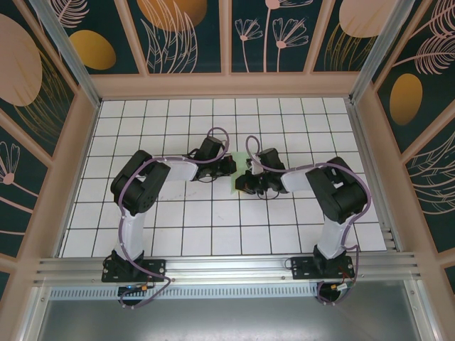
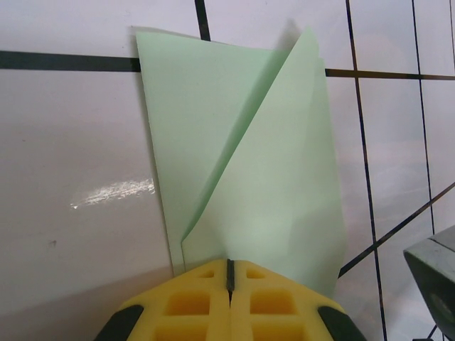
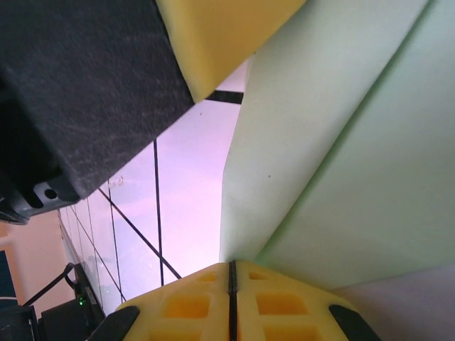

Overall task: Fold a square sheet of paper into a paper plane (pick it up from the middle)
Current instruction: Fourth fold the wing at the center of the table.

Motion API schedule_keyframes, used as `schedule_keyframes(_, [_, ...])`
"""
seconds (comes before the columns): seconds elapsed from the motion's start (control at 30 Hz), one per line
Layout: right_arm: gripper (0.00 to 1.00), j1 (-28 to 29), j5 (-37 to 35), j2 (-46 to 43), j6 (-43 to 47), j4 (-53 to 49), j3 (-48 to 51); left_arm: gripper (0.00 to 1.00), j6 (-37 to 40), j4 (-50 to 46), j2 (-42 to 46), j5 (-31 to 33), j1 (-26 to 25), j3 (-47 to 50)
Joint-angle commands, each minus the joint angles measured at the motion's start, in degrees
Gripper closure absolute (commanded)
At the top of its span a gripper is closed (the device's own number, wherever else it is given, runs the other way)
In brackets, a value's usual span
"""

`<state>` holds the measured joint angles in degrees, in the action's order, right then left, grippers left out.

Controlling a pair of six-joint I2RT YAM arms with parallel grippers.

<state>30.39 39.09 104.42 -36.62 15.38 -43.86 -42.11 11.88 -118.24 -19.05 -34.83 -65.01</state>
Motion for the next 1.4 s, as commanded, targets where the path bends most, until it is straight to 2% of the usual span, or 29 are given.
schedule_keyframes(0.0, [0.9,0.7,1.4,0.0,-0.7,2.4,0.7,1.0,0.0,-7.1,-2.1,4.8,0.6,2.9])
schedule_keyframes(0.27, [0.9,0.6,0.2,1.3,-0.4,1.2,0.2,1.0,0.0,-7.2,-1.9,5.1,0.6,3.1])
schedule_keyframes(0.57, [0.9,0.4,-0.2,-3.4,-1.3,4.7,1.3,1.0,0.5,-7.6,-1.6,5.1,0.6,3.0])
schedule_keyframes(0.93, [0.9,0.3,0.4,1.8,-1.7,6.1,1.0,1.0,0.8,-7.7,-1.6,5.2,0.6,2.8])
schedule_keyframes(1.37, [0.88,0.3,2.1,3.8,-1.1,7.3,1.3,1.0,1.8,-8.5,-1.6,5.2,0.6,2.3])
